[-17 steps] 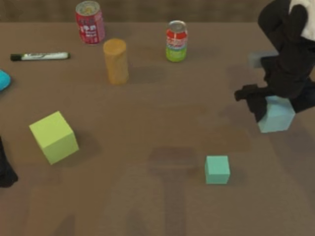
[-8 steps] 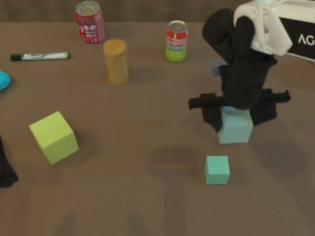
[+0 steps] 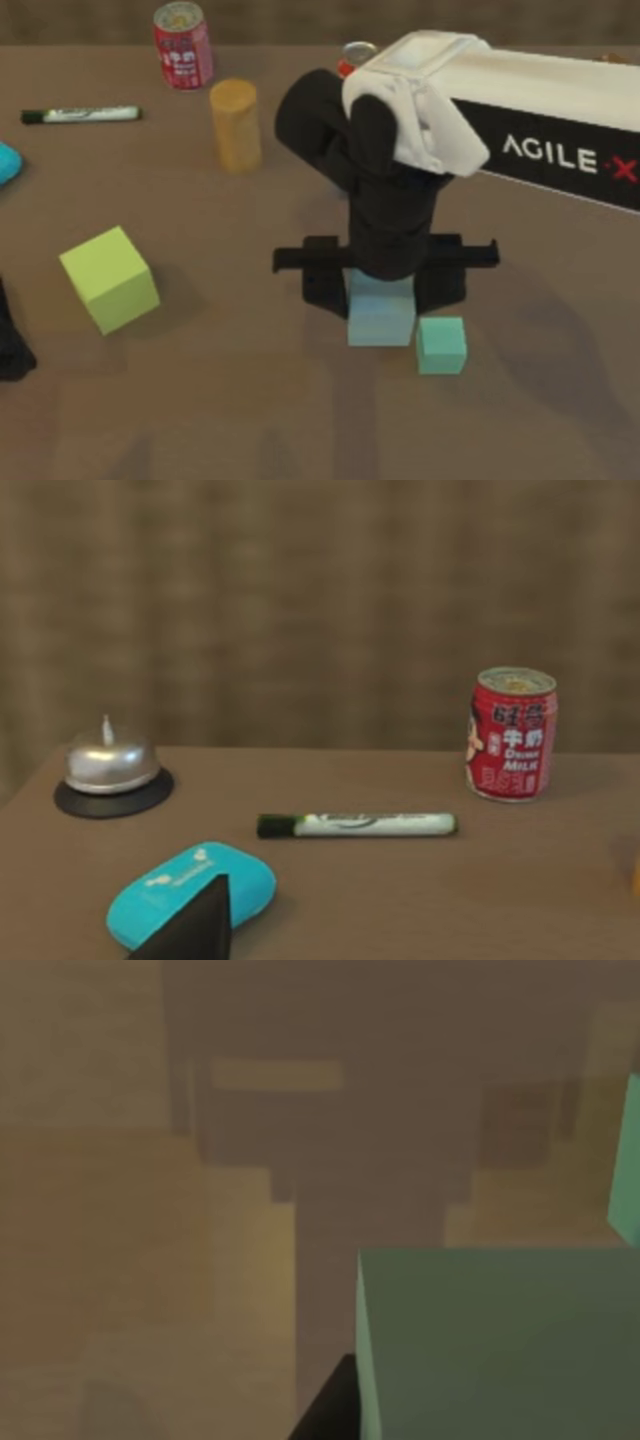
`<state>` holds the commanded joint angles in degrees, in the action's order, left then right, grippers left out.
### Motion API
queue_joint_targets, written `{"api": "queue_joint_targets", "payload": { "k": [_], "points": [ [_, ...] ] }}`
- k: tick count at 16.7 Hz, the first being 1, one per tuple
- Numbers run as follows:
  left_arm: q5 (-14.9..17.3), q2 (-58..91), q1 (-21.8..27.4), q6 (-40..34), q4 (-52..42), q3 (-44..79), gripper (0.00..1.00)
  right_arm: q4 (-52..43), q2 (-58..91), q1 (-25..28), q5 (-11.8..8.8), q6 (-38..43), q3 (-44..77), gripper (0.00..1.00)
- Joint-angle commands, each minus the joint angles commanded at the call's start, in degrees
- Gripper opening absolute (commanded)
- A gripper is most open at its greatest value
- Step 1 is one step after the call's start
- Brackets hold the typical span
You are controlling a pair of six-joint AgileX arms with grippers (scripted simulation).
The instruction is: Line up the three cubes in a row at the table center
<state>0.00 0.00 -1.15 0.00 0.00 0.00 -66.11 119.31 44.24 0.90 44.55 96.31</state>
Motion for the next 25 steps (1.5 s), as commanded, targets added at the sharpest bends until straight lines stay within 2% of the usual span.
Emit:
{"api": "queue_joint_targets", "payload": {
  "k": [6, 12, 17, 25],
  "points": [
    [0.0, 0.0, 0.0, 0.0, 0.0, 0.0, 1.00, 1.1, 0.4, -0.1, -0.1, 0.0, -0.9, 0.00],
    [0.0, 0.0, 0.0, 0.0, 0.0, 0.0, 1.00, 12.6, 3.8, 0.1, 0.0, 0.2, -8.4, 0.00],
    [0.0, 0.0, 0.0, 0.0, 0.0, 0.0, 1.00, 14.0, 4.4, 0.2, 0.0, 0.3, -9.6, 0.00],
    [0.0, 0.0, 0.0, 0.0, 0.0, 0.0, 1.00, 14.0, 4.4, 0.2, 0.0, 0.3, -9.6, 0.60]
  ]
}}
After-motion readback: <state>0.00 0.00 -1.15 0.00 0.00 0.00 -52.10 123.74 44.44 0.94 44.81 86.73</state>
